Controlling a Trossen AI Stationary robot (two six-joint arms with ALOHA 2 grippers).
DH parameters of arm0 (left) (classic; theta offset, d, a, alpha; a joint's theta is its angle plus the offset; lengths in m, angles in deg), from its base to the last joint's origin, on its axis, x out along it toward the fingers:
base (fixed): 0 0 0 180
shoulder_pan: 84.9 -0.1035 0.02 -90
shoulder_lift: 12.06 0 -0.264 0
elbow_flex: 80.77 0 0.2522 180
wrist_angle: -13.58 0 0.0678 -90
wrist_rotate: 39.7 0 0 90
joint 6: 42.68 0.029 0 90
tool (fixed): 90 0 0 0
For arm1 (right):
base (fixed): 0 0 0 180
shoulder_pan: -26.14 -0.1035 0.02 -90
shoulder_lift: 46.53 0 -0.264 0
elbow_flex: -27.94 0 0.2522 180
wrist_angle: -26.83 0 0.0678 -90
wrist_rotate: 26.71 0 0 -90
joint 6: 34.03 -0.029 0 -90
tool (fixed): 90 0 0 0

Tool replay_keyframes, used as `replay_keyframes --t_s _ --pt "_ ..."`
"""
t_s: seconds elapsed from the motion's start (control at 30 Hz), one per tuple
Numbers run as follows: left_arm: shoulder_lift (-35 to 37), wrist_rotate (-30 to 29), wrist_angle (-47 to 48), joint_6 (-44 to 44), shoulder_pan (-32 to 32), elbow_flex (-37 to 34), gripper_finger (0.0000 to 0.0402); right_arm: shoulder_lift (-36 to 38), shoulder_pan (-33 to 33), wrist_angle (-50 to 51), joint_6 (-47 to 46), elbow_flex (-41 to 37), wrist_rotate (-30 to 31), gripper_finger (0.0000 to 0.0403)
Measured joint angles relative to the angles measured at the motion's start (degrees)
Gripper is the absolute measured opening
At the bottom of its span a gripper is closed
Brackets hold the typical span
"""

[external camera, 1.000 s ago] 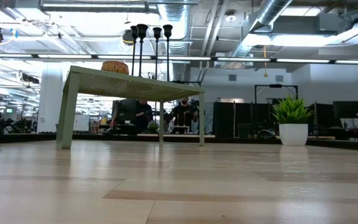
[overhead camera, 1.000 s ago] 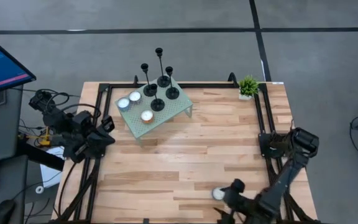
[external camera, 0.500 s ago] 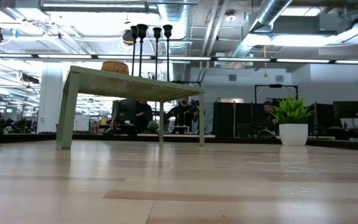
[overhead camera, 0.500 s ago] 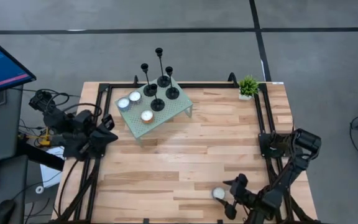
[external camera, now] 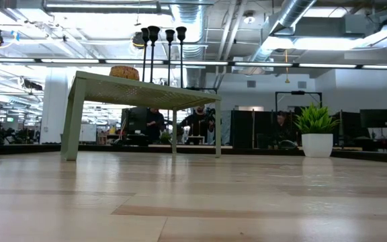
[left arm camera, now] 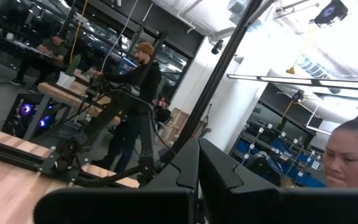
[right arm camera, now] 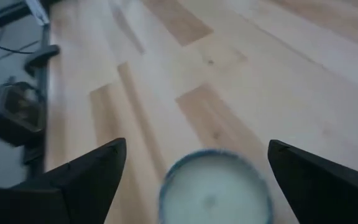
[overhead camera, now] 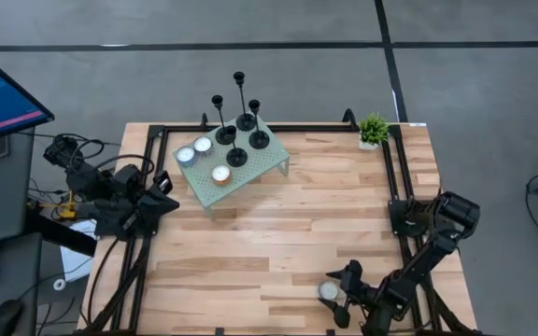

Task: Pick & Place candle stick holders
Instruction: Put the blue patterned scented candle on the shelf

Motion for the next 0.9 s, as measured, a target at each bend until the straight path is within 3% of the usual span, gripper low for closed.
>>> replay_keyframes --t_s 0.27,0.53,0.63,0.83,0.9 --pt "-0.22 -0.02 0.11 -0.37 0.00 0.00 0.0007 -6.76 0.97 -2.69 -2.96 -0.01 -2.47 0.0382" --pt "-0.79 -0.24 0.17 -0.48 0.00 0.00 0.0007 -12.00 1.04 -4.51 -4.04 3.65 0.80 0.0378" --pt "-0.74 -0.40 0.16 -0.48 -0.02 0.00 0.0007 -11.94 1.57 -4.20 -4.04 4.10 -0.45 0.0356" --pt "-0.74 -0.44 0.17 -0.46 -0.01 0.00 0.0007 -12.04 1.42 -3.70 -3.31 4.06 -1.05 0.0275" --pt "-0.74 -0.44 0.20 -0.46 -0.01 0.00 0.0008 -12.00 1.49 -3.70 -2.03 4.11 -1.79 0.0270"
